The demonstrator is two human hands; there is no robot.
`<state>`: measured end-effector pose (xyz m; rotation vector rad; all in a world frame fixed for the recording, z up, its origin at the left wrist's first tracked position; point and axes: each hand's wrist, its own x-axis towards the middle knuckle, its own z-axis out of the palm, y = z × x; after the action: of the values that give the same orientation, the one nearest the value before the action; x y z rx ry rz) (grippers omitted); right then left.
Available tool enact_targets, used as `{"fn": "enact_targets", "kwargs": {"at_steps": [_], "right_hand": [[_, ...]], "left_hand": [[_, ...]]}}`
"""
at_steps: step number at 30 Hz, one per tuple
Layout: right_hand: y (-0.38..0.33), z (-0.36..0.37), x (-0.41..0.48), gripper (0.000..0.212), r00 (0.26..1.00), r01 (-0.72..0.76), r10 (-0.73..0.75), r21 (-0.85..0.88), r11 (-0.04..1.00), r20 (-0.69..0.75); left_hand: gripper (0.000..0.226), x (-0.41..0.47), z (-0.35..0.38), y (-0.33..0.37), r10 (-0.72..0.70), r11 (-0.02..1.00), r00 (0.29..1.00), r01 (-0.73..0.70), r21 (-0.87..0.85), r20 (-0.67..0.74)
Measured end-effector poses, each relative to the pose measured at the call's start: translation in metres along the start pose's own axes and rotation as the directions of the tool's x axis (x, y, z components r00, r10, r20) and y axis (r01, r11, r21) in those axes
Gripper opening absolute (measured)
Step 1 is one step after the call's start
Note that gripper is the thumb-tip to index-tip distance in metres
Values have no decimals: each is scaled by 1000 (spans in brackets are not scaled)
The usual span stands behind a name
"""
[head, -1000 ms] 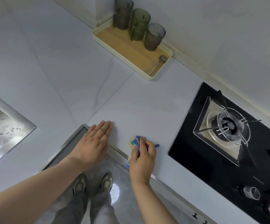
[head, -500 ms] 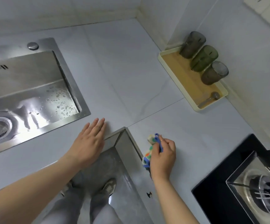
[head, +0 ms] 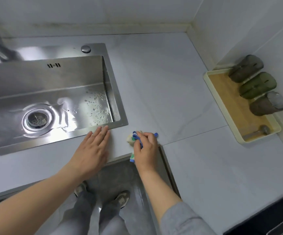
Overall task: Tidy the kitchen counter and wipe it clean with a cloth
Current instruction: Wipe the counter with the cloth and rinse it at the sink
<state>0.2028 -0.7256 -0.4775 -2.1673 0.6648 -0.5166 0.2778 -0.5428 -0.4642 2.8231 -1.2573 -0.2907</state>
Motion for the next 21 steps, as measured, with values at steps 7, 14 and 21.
{"fn": "enact_targets", "kwargs": {"at_steps": [7, 14, 21], "right_hand": [[-37, 36, -41, 36, 955, 132, -134, 25, 991, 263], [-92, 34, -53, 22, 629, -281, 103, 101, 954, 771], [-200, 45, -13, 21, 295, -615, 160, 59, 787, 942]], "left_hand": [[71, -49, -1, -40, -159, 987, 987, 159, -3, 9], [64, -110, -12, -61, -350, 928, 936, 351, -124, 24], [58, -154, -62, -100, -632, 652, 774, 511, -560, -30]]}}
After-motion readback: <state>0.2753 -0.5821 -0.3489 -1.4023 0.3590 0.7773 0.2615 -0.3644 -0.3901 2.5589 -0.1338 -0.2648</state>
